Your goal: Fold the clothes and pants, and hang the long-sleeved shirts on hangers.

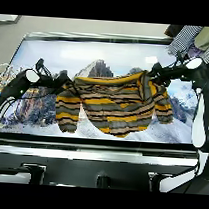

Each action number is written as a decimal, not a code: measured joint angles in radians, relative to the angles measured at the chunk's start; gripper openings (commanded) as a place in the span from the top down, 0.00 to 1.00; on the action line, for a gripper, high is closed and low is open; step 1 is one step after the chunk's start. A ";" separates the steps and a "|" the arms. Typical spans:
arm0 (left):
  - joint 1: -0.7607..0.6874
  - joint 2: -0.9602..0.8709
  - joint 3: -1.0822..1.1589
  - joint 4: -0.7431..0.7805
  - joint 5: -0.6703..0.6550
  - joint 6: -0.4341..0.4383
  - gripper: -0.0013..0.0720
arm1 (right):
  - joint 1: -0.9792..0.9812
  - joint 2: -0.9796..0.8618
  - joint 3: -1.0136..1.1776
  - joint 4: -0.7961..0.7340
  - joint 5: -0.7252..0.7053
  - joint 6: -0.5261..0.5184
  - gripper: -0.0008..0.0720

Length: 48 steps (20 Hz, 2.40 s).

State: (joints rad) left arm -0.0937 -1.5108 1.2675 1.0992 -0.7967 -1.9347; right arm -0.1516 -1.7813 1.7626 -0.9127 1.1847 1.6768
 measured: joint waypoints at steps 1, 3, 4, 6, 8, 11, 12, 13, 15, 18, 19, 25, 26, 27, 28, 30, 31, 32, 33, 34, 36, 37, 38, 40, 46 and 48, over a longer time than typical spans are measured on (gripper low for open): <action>0.017 0.003 0.000 -0.003 -0.018 0.014 0.07 | -0.026 0.011 0.002 -0.013 0.030 -0.025 0.16; 0.061 0.035 -0.006 -0.010 -0.078 0.052 0.07 | -0.089 0.051 0.000 -0.052 0.111 -0.077 0.16; 0.078 0.057 -0.016 -0.012 -0.107 0.072 0.07 | -0.122 0.077 -0.014 -0.073 0.143 -0.092 0.16; 0.094 0.116 -0.070 -0.015 -0.156 0.103 0.07 | -0.185 0.142 -0.087 -0.109 0.181 -0.115 0.16; 0.080 0.177 -0.163 -0.021 -0.180 0.122 0.07 | -0.217 0.212 -0.219 -0.121 0.207 -0.131 0.16; 0.007 0.241 -0.320 -0.087 -0.159 0.137 0.07 | -0.220 0.304 -0.465 -0.129 0.192 -0.153 0.16; -0.026 0.252 -0.360 -0.112 -0.138 0.139 0.07 | -0.211 0.325 -0.539 -0.128 0.177 -0.161 0.16; -0.064 0.259 -0.398 -0.133 -0.113 0.140 0.07 | -0.198 0.343 -0.615 -0.127 0.159 -0.169 0.16; -0.138 0.268 -0.447 -0.163 -0.061 0.139 0.07 | -0.165 0.363 -0.735 -0.127 0.103 -0.180 0.16; -0.225 0.265 -0.482 -0.183 0.008 0.109 0.07 | -0.105 0.375 -0.852 -0.121 0.000 -0.182 0.22; -0.248 0.257 -0.488 -0.187 0.024 0.095 0.07 | -0.087 0.375 -0.872 -0.120 -0.034 -0.178 0.39; -0.358 0.175 -0.501 -0.298 0.127 0.075 0.07 | -0.018 0.398 -0.920 -0.116 -0.146 -0.119 0.95; -0.374 0.160 -0.501 -0.322 0.143 0.074 0.07 | -0.014 0.415 -0.922 -0.120 -0.150 -0.103 0.95; -0.390 0.145 -0.501 -0.344 0.160 0.073 0.07 | -0.012 0.434 -0.923 -0.122 -0.150 -0.095 0.95; -0.405 0.132 -0.499 -0.361 0.177 0.073 0.07 | -0.010 0.455 -0.924 -0.125 -0.149 -0.086 0.95; -0.431 0.111 -0.493 -0.396 0.215 0.072 0.08 | -0.008 0.502 -0.925 -0.128 -0.126 -0.070 0.95; -0.442 0.103 -0.491 -0.411 0.230 0.072 0.15 | -0.007 0.523 -0.926 -0.129 -0.114 -0.063 0.95; -0.452 0.096 -0.490 -0.422 0.245 0.072 0.60 | -0.006 0.544 -0.926 -0.130 -0.103 -0.053 0.95; -0.461 0.089 -0.489 -0.425 0.252 0.073 0.94 | -0.006 0.563 -0.926 -0.130 -0.092 -0.050 0.95; -0.467 0.085 -0.487 -0.432 0.257 0.073 0.94 | -0.006 0.582 -0.926 -0.130 -0.081 -0.043 0.95; -0.468 0.090 -0.468 -0.449 0.266 0.096 0.95 | -0.006 0.623 -0.923 -0.121 -0.068 -0.040 0.95; -0.457 0.100 -0.449 -0.453 0.262 0.117 0.95 | -0.007 0.643 -0.910 -0.116 -0.066 -0.035 0.95; -0.437 0.115 -0.418 -0.460 0.261 0.144 0.95 | -0.007 0.659 -0.885 -0.115 -0.070 -0.032 0.95; -0.380 0.154 -0.334 -0.454 0.227 0.200 0.95 | -0.008 0.678 -0.785 -0.125 -0.085 -0.008 0.95; -0.185 0.330 0.074 -0.346 0.100 0.278 0.95 | -0.006 0.701 -0.256 -0.138 -0.143 0.056 0.95; -0.144 0.403 0.196 -0.302 0.047 0.286 0.95 | -0.006 0.719 -0.074 -0.150 -0.102 0.078 0.95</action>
State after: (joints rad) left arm -0.2375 -1.1076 1.4635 0.7971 -0.7494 -1.6485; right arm -0.1577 -1.0618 1.6890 -1.0630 1.0824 1.7550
